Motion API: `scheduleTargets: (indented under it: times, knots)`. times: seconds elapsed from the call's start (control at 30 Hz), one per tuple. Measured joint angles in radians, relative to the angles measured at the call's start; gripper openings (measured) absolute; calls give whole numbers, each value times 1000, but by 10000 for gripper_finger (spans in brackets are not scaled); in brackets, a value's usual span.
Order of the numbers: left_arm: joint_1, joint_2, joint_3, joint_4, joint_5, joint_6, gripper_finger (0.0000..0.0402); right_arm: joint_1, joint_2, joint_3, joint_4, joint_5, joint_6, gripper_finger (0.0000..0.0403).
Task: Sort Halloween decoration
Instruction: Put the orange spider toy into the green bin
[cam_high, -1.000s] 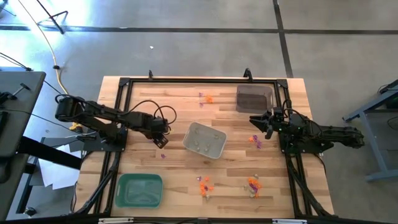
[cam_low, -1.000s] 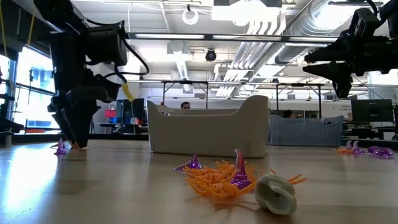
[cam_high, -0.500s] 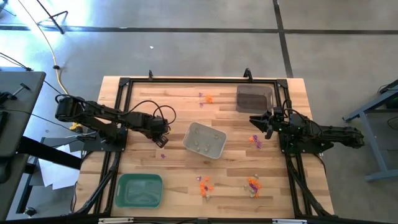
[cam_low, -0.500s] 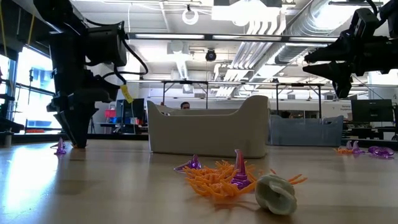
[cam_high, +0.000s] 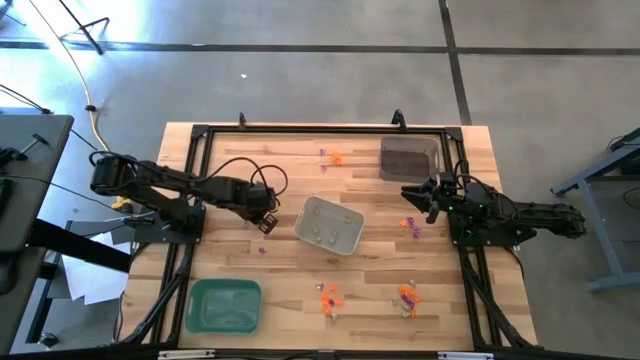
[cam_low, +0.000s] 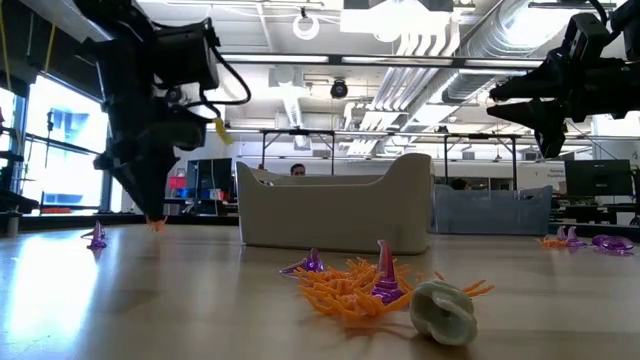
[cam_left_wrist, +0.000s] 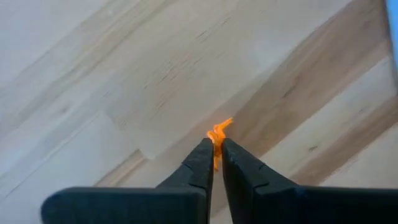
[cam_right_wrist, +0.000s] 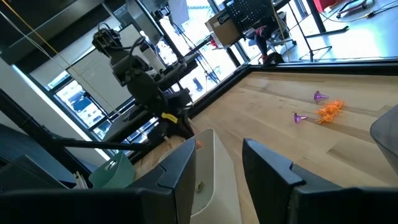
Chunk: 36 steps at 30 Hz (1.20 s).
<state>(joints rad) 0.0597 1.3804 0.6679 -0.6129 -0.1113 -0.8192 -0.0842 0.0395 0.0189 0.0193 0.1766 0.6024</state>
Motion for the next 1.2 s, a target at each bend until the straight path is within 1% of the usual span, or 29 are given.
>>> scheduleTargets:
  times: [0.3, 0.43, 0.53, 0.63, 0.83, 0.97, 1.1, 1.2]
  knots:
    - [-7, -1, 136, -144, -1, 10, 3, 0, 0, 0, 0, 0, 0, 126]
    - [-8, -2, 136, -146, 0, 12, 3, 0, 0, 0, 0, 0, 0, 126]
    - [-8, -2, 119, -143, 27, 11, 6, 0, 0, 0, 0, 0, 0, 126]
    - [-8, -2, 112, -143, 25, 17, 23, 0, 0, 0, 0, 0, 0, 126]
    - [-6, 2, 112, -139, -12, 85, 85, 0, 0, 0, 0, 0, 0, 126]
    - [-6, 47, 112, -132, -31, 139, 120, 0, 0, 0, 0, 0, 0, 126]
    - [-6, 126, 112, -117, -33, 185, 138, 0, 0, 0, 0, 0, 0, 126]
    - [-6, 185, 112, -99, -32, 211, 140, 0, 0, 0, 0, 0, 0, 126]
